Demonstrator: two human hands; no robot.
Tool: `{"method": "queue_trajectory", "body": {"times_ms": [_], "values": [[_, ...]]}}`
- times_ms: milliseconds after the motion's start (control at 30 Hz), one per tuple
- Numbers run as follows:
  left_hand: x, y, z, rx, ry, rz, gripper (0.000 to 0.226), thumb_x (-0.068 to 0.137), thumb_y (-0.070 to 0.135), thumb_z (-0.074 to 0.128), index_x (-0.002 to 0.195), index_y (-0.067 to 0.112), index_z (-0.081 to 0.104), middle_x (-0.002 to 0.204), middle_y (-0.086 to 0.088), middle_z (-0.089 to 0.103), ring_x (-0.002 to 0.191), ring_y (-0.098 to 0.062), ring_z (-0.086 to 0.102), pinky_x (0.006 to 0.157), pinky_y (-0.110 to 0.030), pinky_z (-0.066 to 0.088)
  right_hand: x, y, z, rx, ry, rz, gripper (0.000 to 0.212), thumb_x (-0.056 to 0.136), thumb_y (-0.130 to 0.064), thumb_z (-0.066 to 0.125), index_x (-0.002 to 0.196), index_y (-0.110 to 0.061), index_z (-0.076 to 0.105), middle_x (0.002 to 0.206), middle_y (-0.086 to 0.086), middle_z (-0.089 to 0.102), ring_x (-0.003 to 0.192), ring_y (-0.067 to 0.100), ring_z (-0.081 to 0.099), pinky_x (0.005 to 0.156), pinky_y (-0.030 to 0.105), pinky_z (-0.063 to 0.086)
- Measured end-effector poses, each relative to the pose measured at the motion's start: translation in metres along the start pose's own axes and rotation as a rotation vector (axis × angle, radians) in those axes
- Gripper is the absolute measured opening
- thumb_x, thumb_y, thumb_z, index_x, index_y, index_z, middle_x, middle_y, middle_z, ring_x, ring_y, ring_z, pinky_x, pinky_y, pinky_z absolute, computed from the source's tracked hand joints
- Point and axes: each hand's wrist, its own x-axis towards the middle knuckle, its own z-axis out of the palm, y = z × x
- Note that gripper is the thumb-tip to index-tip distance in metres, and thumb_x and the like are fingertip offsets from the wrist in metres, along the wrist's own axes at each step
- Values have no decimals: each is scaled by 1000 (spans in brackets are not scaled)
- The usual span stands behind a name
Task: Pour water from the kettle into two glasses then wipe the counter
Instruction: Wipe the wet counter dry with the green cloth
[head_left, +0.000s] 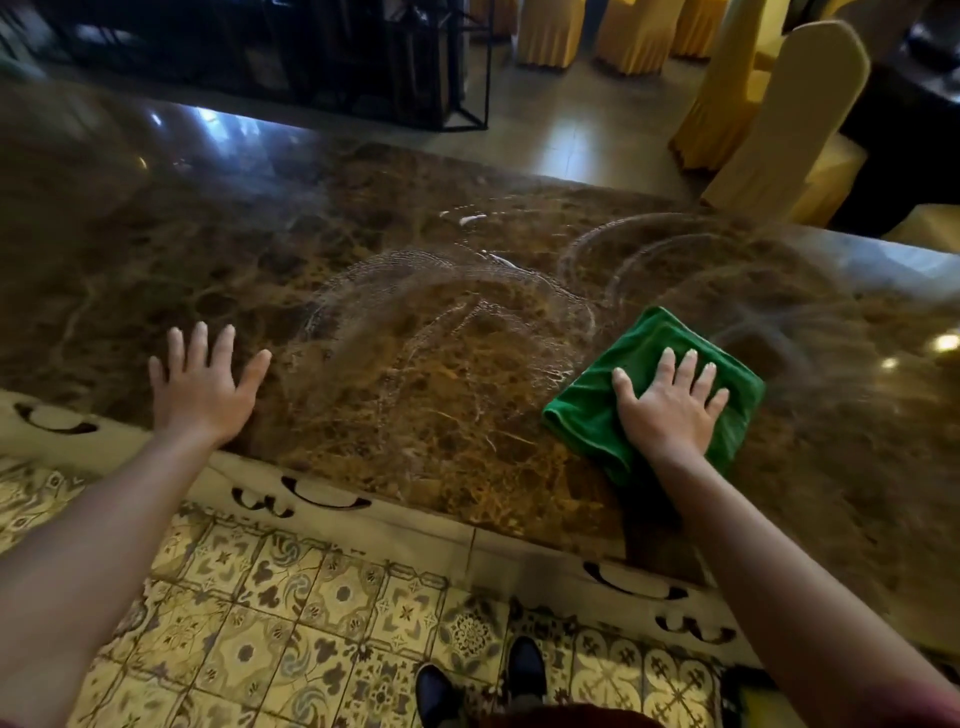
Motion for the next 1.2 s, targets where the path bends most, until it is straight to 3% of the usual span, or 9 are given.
{"method": "queue_trajectory", "body": {"times_ms": [233,367,433,533,600,700,800,1000,1200], "values": [[2,-5,5,-52,19,-6,91,96,78,3,164,20,19,173,-5,10,160,-25,0,127,-53,1,58,-158,15,-40,-71,-218,89,99,-75,24,169,-21,10,177,11,-2,163,36,-8,129,58,-5],[3,-7,7,-73,44,-9,88,98,77,3,163,21,23,173,-4,14,160,-24,4,128,-51,1,28,-246,35,-109,-120,-493,85,98,-77,22,169,-31,10,178,10,-1,163,34,-7,129,58,-5],[3,-7,6,-111,60,-19,90,97,77,2,163,20,26,173,-4,16,160,-23,5,128,-50,1,-21,-253,47,-146,-153,-650,84,98,-79,21,169,-35,10,178,8,-2,163,32,-10,129,56,-7],[5,-7,2,-214,67,-51,96,95,80,-1,162,18,30,172,-3,19,160,-20,6,129,-48,0,-95,-202,49,-157,-172,-777,82,98,-80,15,168,-39,5,177,1,-7,162,28,-17,129,54,-10],[6,-7,2,-238,62,-69,98,94,80,-4,161,18,31,172,-2,19,160,-19,5,129,-49,0,-113,-147,45,-161,-157,-715,83,95,-83,12,167,-42,5,175,-5,-10,162,23,-18,130,51,-10],[6,-4,7,-181,48,-84,92,97,76,-3,162,20,27,173,-1,16,160,-21,3,129,-51,1,-71,-90,30,-151,-83,-401,90,88,-86,11,167,-42,14,177,-2,3,164,24,-6,131,48,-4],[5,-2,11,-88,50,-84,85,99,73,3,164,21,21,173,0,11,160,-22,2,129,-52,2,18,-100,14,-97,-82,-222,89,93,-83,20,168,-36,16,178,5,7,164,30,1,130,52,1],[7,2,14,-71,100,-84,83,99,71,3,164,23,21,173,0,11,160,-23,1,129,-50,4,187,-204,-6,-56,-31,-110,84,98,-77,28,168,-32,19,177,10,7,163,38,2,129,58,1],[15,-2,18,-50,133,-94,81,100,70,5,162,23,27,172,1,16,160,-22,5,129,-48,5,215,-342,13,-148,-83,-348,84,97,-81,26,168,-37,16,178,10,1,163,38,-3,129,60,-2]]}}
